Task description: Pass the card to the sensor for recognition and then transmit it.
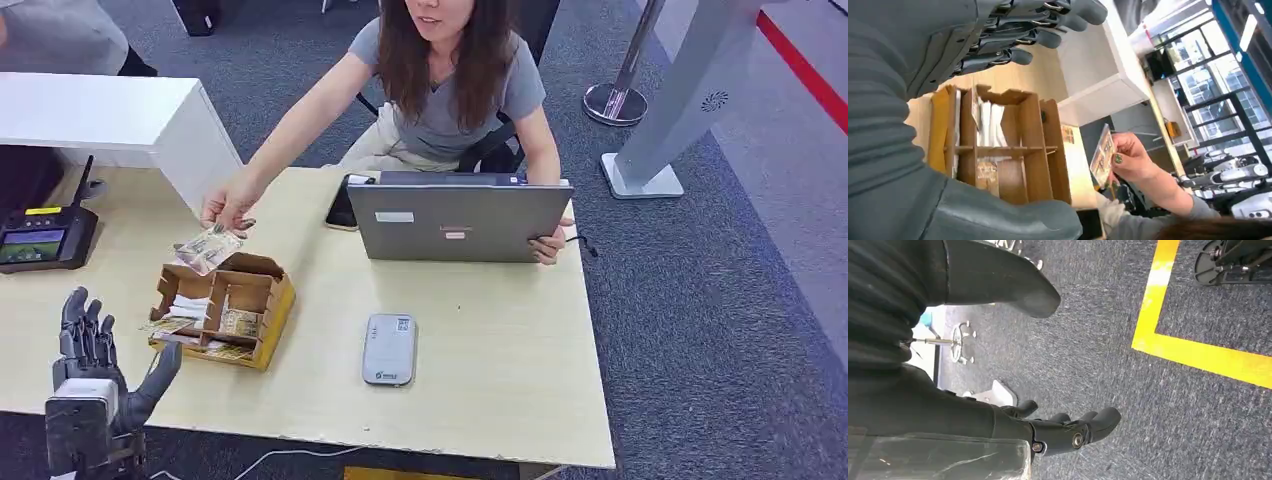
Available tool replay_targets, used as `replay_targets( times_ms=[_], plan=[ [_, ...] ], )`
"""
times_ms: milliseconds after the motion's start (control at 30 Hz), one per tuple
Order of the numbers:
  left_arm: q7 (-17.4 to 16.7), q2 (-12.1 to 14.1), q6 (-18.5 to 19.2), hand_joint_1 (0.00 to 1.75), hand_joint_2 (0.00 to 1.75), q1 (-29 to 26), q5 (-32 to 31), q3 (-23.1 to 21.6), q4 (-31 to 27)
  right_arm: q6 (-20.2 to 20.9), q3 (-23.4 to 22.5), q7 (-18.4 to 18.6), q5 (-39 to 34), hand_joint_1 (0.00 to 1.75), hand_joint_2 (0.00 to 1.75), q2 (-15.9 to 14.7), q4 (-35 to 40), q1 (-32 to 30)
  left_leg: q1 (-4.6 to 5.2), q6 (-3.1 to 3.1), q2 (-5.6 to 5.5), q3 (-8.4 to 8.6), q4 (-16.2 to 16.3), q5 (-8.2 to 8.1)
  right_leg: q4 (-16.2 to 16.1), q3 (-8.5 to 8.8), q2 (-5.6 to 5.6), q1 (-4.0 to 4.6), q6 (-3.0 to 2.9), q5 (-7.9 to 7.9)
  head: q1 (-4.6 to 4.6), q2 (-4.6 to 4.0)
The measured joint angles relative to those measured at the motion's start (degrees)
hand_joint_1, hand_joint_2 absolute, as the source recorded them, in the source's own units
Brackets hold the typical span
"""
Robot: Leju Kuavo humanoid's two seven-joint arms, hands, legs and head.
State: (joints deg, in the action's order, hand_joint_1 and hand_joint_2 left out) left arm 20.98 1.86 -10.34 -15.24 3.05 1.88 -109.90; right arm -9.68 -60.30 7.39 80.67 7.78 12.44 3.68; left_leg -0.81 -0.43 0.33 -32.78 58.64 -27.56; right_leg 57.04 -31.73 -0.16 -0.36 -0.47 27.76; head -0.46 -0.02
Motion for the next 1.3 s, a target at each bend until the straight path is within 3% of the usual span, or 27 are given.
replay_targets(
  times_ms=[200,533,733,933,1067,1300],
  plan=[
    [-0.1,-0.3,-1.2,0.0,1.75,2.0,0.0,1.8,2.2,0.0,0.0,-0.2,0.2,0.0,1.75,0.0,0.0,0.0,0.0,0.0,0.0,0.02,0.0,0.01,0.0,0.01,0.0,0.0,0.0,0.0,0.0,0.0],
    [-1.2,-2.2,3.5,0.0,1.75,3.0,8.6,3.9,5.7,0.1,0.0,0.2,1.1,0.0,1.75,0.0,0.0,0.0,0.01,0.0,0.01,0.01,0.0,0.0,0.0,0.0,0.01,0.0,0.0,0.0,0.0,0.0],
    [-1.8,-2.8,4.9,0.0,1.75,4.5,10.5,4.2,8.1,0.1,0.3,0.3,1.6,0.0,1.75,0.0,0.0,0.0,0.0,0.0,0.0,0.01,0.0,0.0,0.0,0.0,0.0,0.0,0.0,0.0,0.0,0.02],
    [-2.2,-2.8,3.2,0.0,1.75,6.4,6.9,4.1,10.4,0.1,0.5,0.1,2.1,0.0,1.75,0.0,0.0,0.1,0.0,0.0,0.01,0.01,0.0,0.0,0.0,0.0,0.01,0.0,0.0,0.0,0.02,0.0],
    [-1.7,-2.6,-0.1,0.0,1.75,7.6,1.6,3.8,11.3,0.3,0.9,0.0,2.2,0.0,1.75,0.0,0.0,0.2,0.0,0.0,0.0,0.01,0.0,0.0,0.0,0.0,0.01,0.0,0.0,0.0,0.0,0.0],
    [-1.7,-2.1,-0.9,0.0,1.75,8.4,0.3,3.6,11.8,0.4,1.4,0.0,2.2,0.0,1.75,0.0,0.0,0.2,0.0,0.0,0.01,0.01,0.0,0.0,0.0,-0.01,0.02,0.0,0.0,0.0,0.0,0.0]
  ],
)
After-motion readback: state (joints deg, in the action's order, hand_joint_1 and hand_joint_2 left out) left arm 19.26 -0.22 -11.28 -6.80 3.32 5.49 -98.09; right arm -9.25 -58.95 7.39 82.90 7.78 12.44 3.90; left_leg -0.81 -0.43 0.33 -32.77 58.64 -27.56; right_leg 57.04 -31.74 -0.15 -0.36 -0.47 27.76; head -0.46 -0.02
